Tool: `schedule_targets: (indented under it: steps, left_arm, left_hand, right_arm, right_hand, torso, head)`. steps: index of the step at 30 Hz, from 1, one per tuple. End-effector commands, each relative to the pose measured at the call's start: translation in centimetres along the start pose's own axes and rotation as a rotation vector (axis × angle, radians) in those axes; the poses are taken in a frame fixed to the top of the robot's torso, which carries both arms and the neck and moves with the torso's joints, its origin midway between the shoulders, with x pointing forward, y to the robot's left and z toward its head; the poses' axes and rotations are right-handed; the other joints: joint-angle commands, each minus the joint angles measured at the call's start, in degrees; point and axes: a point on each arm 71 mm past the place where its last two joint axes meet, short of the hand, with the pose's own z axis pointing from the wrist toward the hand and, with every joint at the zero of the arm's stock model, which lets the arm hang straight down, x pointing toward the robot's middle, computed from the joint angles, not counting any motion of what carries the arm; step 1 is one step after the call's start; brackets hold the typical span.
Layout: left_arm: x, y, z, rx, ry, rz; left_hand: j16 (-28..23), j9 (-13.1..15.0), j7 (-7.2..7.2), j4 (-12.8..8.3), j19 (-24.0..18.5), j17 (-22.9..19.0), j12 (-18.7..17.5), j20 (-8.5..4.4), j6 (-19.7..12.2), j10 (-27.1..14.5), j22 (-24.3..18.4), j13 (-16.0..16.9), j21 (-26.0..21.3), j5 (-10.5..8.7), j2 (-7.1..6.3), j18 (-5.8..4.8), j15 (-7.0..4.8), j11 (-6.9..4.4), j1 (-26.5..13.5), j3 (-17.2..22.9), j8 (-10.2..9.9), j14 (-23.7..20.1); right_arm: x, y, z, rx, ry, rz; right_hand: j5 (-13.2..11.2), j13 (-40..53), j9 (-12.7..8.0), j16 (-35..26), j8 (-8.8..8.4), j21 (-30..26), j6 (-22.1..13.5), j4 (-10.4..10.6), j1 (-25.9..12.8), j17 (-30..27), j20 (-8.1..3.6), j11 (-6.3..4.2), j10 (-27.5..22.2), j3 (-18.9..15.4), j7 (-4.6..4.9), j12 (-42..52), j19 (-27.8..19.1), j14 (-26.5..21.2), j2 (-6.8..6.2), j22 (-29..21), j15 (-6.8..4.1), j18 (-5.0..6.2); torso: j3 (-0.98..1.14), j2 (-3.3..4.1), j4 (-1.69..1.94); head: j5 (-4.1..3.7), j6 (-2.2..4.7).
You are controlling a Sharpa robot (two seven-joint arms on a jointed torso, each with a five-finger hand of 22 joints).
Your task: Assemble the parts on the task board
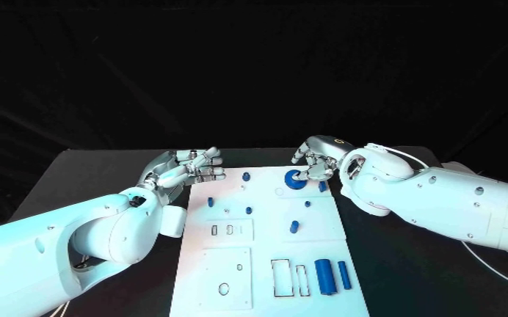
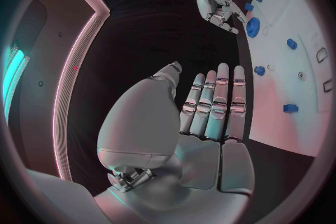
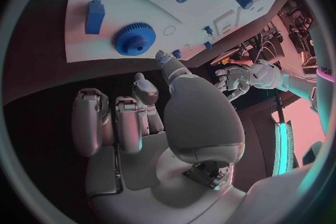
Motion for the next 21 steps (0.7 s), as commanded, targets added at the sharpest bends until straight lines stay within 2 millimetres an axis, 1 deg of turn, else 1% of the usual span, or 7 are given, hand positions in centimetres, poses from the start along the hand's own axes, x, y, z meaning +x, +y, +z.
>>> schedule_targets:
  steps: [1,4,6,9,11,15,21]
  left_arm:
    - [0.3,-0.1,0.0,0.002,0.022,-0.009]
    - [0.2,-0.1,0.0,0.0,0.021,-0.009]
    - [0.2,-0.1,0.0,-0.001,0.021,-0.009]
    - [0.1,-0.1,0.0,-0.002,0.021,-0.009]
    - [0.1,-0.1,0.0,-0.002,0.02,-0.008]
    - [0.1,-0.1,0.0,-0.002,0.021,-0.009]
    - [0.0,-0.1,0.0,-0.003,0.016,-0.007]
  left_hand:
    - [-0.3,0.0,0.43,-0.2,0.2,0.1,-0.3,0.24,-0.1,-0.4,-0.1,0.0,-0.3,0.03,0.43,0.72,0.34,-0.05,0.2,-0.2,-0.3,0.1]
    - [-0.4,0.0,0.43,-0.3,0.2,0.1,-0.3,0.25,-0.2,-0.4,-0.1,-0.1,-0.3,0.03,0.43,0.72,0.34,-0.04,0.2,-0.2,-0.3,0.1]
    - [-0.4,0.0,0.43,-0.3,0.2,0.1,-0.3,0.25,-0.2,-0.4,-0.1,-0.1,-0.3,0.03,0.43,0.72,0.34,-0.04,0.2,-0.2,-0.3,0.1]
    - [-0.4,0.0,0.44,-0.3,0.2,0.1,-0.4,0.26,-0.2,-0.4,-0.1,-0.1,-0.3,0.03,0.42,0.72,0.35,-0.03,0.2,-0.2,-0.3,0.1]
    - [-0.4,0.0,0.44,-0.3,0.2,0.1,-0.4,0.26,-0.2,-0.4,-0.1,-0.1,-0.3,0.03,0.42,0.72,0.36,-0.02,0.2,-0.2,-0.3,0.1]
    - [-0.4,0.0,0.46,-0.3,0.2,0.1,-0.4,0.27,-0.2,-0.5,-0.1,-0.1,-0.3,0.03,0.41,0.72,0.37,-0.01,0.3,-0.2,-0.4,0.1]
    - [-0.5,0.0,0.48,-0.3,0.1,0.1,-0.5,0.28,-0.3,-0.6,-0.1,-0.1,-0.3,0.03,0.41,0.73,0.39,0.02,0.3,-0.2,-0.5,0.1]
  right_arm:
    - [0.6,-0.5,0.2,0.031,0.064,0.017]
    - [0.9,-0.6,0.3,0.037,0.073,0.009]
    - [1.1,-0.6,0.3,0.036,0.077,0.001]
    - [1.4,-0.7,0.4,0.038,0.083,-0.006]
    - [1.5,-0.8,0.5,0.041,0.085,-0.01]
    - [1.7,-1.1,0.7,0.05,0.089,-0.012]
    - [1.9,-1.0,0.8,0.049,0.096,-0.011]
  right_hand:
    - [-0.1,1.2,0.1,0.3,0.21,0.2,-0.5,0.4,0.7,10.8,0.02,0.01,0.4,-0.2,-0.06,1.1,0.4,5.1,-0.12,2.1,0.45,-1.0]
    - [-0.1,2.4,0.1,0.4,0.28,0.3,-0.7,0.6,0.8,11.0,0.07,0.07,0.7,-0.4,-0.01,2.3,0.5,5.1,-0.09,2.3,0.51,-1.03]
    - [-0.1,3.3,0.2,0.5,0.34,0.3,-0.8,0.8,0.9,11.2,0.1,0.09,1.0,-0.4,0.01,3.2,0.6,5.1,-0.02,2.4,0.53,-1.04]
    - [-0.2,3.9,0.2,0.6,0.42,0.4,-0.8,0.9,1.0,11.4,0.12,0.11,1.2,-0.5,0.01,3.8,0.6,5.2,0.04,2.4,0.55,-1.05]
    - [-0.1,4.2,0.3,0.6,0.45,0.4,-0.8,0.9,1.0,11.4,0.13,0.12,1.3,-0.5,0.02,4.0,0.6,5.2,0.06,2.5,0.56,-1.06]
    - [-0.1,4.5,0.3,0.6,0.52,0.4,-0.8,1.0,1.0,11.6,0.14,0.14,1.4,-0.5,0.03,4.4,0.6,5.2,0.09,2.5,0.58,-1.06]
    - [0.0,5.6,0.4,0.7,0.76,0.4,-0.6,1.3,1.1,11.7,0.17,0.13,1.8,-0.6,0.0,5.4,0.6,5.3,0.18,2.6,0.59,-1.08]
  torso:
    - [-0.04,0.08,0.1]
    - [-0.04,0.07,0.04]
    - [-0.06,0.08,0.0]
    - [-0.06,0.08,-0.05]
    - [-0.05,0.06,-0.06]
    - [-0.07,0.08,0.14]
    - [-0.01,0.12,0.0]
  head:
    - [-0.58,0.11]
    - [-0.4,-0.03]
    - [-0.41,0.07]
    - [-0.41,0.01]
    - [-0.44,-0.07]
    - [-0.57,-0.21]
    - [-0.39,-0.35]
